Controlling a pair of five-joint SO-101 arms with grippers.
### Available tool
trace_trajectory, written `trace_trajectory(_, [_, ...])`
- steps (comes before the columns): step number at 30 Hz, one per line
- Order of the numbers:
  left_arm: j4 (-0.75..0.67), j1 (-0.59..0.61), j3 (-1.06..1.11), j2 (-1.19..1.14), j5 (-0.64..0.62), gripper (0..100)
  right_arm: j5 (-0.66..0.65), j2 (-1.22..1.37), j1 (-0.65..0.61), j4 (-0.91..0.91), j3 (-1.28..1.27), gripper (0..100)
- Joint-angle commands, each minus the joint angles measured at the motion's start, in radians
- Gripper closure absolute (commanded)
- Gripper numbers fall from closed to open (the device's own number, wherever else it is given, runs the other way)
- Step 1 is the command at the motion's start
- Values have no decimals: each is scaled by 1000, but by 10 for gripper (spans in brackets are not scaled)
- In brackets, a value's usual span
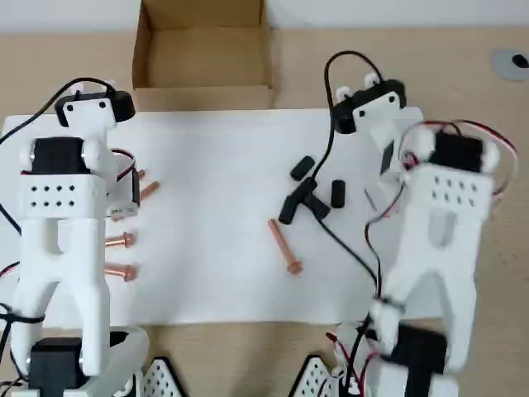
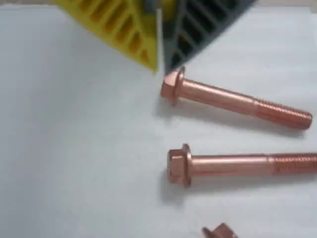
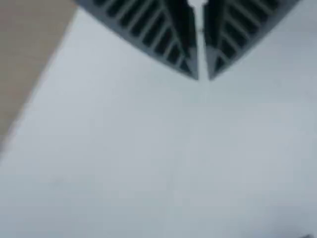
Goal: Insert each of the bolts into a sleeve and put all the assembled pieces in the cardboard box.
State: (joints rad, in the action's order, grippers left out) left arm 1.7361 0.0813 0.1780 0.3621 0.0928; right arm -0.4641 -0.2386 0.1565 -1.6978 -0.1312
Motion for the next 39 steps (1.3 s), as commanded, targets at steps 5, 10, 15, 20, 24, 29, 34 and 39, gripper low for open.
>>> trace_trajectory(5, [-153, -3, 129, -2, -72, 960, 18, 196, -51, -26, 193, 956])
trace_trajectory(10, [-310, -5, 296, 4, -74, 960, 29, 225, -157, -18, 237, 846])
trace_trajectory(15, [-385, -2, 367, 5, -120, 961, 195, 223, -222, 69, 189, 839])
trace_trajectory(20, [-416, 0, 364, 5, -164, 960, 393, 222, -222, 163, 99, 839])
trace_trajectory(24, [-419, 0, 364, 7, -186, 960, 551, 228, -206, 244, -16, 839])
trace_trajectory(29, [-420, 0, 364, 7, -192, 961, 574, 228, -209, 356, -134, 839])
trace_trajectory(34, [-420, 0, 364, 7, -192, 961, 574, 234, -206, 445, -189, 839])
trace_trajectory(39, [-419, 0, 364, 21, -192, 961, 546, 318, -206, 494, -191, 839])
